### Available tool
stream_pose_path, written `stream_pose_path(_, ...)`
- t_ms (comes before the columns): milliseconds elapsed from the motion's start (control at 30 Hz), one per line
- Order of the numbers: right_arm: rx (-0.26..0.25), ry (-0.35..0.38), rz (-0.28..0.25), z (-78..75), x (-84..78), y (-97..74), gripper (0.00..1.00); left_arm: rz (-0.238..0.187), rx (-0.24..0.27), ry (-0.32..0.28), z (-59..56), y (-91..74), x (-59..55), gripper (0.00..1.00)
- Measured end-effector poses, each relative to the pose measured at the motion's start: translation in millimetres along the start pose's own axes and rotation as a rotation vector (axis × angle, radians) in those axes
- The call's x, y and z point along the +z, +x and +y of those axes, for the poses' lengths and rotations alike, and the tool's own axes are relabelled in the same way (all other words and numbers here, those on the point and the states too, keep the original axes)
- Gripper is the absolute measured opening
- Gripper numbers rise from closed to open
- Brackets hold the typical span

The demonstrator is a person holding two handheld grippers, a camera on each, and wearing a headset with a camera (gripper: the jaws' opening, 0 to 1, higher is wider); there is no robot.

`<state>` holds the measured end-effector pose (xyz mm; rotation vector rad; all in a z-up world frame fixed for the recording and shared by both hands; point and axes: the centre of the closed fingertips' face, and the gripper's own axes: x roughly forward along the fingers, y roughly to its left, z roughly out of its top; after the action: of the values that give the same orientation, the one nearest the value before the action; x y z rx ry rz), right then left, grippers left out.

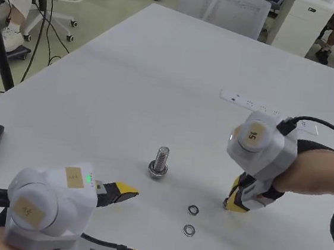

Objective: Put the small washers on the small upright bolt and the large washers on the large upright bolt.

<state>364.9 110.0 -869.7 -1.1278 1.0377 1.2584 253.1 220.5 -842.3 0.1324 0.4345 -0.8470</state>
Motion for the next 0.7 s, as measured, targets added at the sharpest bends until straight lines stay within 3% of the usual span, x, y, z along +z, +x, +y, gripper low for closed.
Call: stream_pose_path(700, 0.004, 0.013, -0.010, 1.8, 3.1, 1.0, 0.19, 0.004, -0.001, 0.001, 0.2, -1.9, -2.1, 0.65)
